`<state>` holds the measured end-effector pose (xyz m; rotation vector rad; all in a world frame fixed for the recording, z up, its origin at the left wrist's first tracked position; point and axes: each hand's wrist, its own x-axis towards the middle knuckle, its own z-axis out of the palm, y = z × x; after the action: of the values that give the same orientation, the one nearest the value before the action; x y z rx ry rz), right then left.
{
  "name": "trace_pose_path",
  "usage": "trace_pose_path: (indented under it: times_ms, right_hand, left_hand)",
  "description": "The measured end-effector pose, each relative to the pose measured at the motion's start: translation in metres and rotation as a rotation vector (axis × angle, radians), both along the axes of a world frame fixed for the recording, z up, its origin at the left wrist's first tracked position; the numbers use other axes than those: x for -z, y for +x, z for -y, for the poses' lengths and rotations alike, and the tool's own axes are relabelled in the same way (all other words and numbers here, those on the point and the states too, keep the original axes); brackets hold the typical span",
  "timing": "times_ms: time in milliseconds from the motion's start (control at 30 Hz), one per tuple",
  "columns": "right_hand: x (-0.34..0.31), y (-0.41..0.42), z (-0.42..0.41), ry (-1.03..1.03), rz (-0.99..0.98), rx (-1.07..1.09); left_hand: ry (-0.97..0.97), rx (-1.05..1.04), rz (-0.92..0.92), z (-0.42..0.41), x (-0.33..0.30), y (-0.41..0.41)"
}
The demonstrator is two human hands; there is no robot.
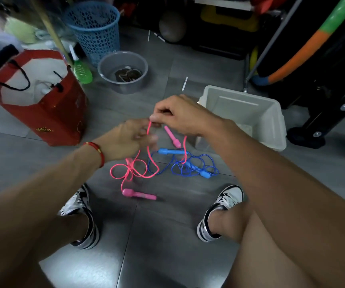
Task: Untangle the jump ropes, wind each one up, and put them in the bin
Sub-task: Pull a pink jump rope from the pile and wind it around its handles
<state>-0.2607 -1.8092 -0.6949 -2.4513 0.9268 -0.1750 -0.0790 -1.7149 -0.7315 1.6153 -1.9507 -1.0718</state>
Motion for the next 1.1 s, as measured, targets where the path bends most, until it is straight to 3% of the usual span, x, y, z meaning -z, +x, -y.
trace_pose_path:
  times_ms: [133, 200, 267, 300, 367, 433, 500, 600, 733, 833, 967, 1100]
  right_hand:
    - [0.008, -0.015, 0.014, 0.046, -0.129, 0.045]
    - [0.019, -0.032, 0.026, 0.084, -0.335, 0.069]
    - [0.036, -0.05, 0.036, 0.109, -0.593, 0.138]
    - [0.043, -0.057, 0.039, 0.119, -0.644, 0.188]
    - [0.042, -0.063, 0.045, 0.137, -0.546, 0.296]
    - [0.03, -0.061, 0.047, 0.129, -0.324, 0.358]
    - [0.014, -0.052, 0.041, 0.145, -0.12, 0.349]
    - [-0.001, -0.033, 0.026, 0.093, -0.015, 0.251]
    - [-0.001, -0.01, 0.013, -0.029, -0.095, 0.082]
    - [0.002, -0.008, 0.009, -0.081, -0.141, 0.046]
    - [0.002, -0.023, 0.017, -0.014, -0.177, 0.069]
    - [0.033, -0.055, 0.036, 0.16, -0.62, 0.16]
  left_hand:
    - [-0.22, -0.212, 0.049, 0.012, -0.022, 0.015]
    - [-0.324, -0.485, -0.109, 0.019, -0.032, 0.032]
    - [-0.309, -0.782, -0.28, 0.031, -0.025, 0.071]
    - [-0.28, -0.88, -0.271, 0.041, -0.007, 0.103]
    - [-0.22, -0.932, 0.029, 0.057, 0.033, 0.165]
    - [-0.097, -0.91, 0.198, 0.062, 0.051, 0.175]
    - [-0.032, -0.809, 0.317, 0.041, 0.012, 0.115]
    - [-0.081, -0.494, 0.2, 0.023, -0.006, 0.042]
    - [-0.062, -0.193, -0.026, 0.018, 0.001, -0.011]
    - [-0.065, -0.077, 0.022, 0.022, -0.005, -0.011]
    - [-0.201, -0.184, 0.042, 0.031, -0.017, 0.001]
    - [-0.429, -0.458, -0.077, 0.037, -0.029, 0.022]
